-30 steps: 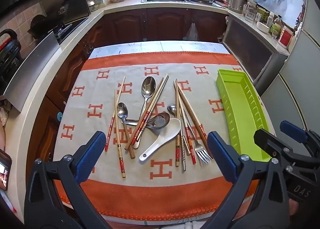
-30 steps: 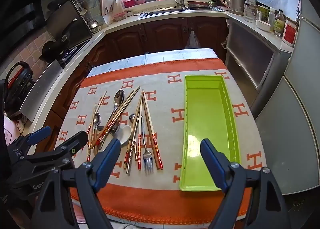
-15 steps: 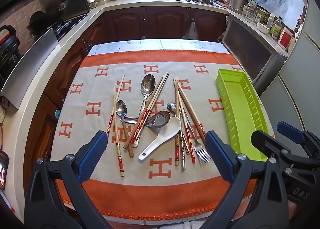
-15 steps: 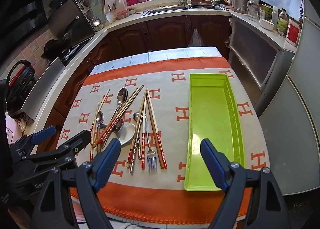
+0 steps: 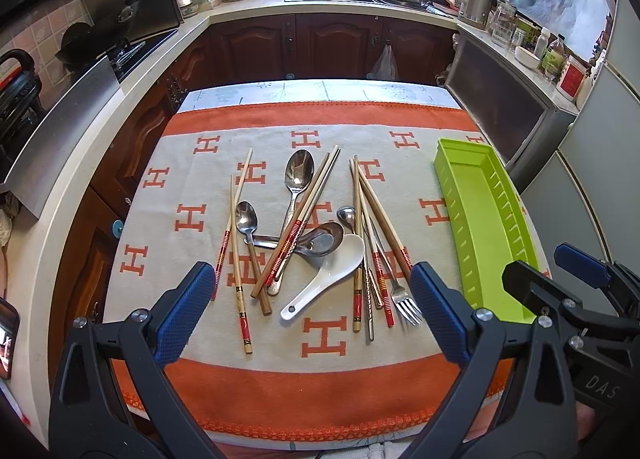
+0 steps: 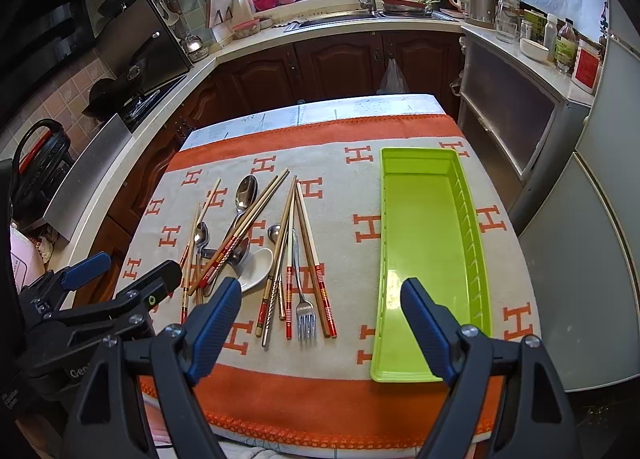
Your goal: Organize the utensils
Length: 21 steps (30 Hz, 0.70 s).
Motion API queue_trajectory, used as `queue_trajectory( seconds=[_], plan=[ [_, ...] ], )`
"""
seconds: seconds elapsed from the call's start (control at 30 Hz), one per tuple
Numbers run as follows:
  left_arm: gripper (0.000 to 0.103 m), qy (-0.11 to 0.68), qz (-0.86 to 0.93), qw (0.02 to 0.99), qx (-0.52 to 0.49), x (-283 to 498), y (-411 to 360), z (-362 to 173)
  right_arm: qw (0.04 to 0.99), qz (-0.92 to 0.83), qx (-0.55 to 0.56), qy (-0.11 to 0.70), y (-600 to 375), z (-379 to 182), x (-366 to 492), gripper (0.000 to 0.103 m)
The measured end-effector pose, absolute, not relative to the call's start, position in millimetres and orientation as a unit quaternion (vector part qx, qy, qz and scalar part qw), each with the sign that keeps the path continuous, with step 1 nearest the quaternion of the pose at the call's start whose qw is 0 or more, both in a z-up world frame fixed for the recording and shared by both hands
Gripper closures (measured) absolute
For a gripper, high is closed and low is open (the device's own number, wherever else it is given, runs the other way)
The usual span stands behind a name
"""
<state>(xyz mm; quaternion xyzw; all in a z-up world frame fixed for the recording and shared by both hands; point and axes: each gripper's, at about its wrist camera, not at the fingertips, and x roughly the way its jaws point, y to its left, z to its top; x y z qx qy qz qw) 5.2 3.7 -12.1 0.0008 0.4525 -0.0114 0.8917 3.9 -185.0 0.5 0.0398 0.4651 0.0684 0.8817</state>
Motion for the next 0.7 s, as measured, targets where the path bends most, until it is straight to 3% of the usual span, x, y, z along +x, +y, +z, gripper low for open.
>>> queue_trajectory(
  seconds=[0.7],
  plan=[
    [0.006, 0.451, -0.009, 0.892, 0.000, 5.0, 8.4, -10.4, 0.882, 0.068, 0.034, 0.466, -178.5, 0.0, 2.9, 0.021]
  ],
)
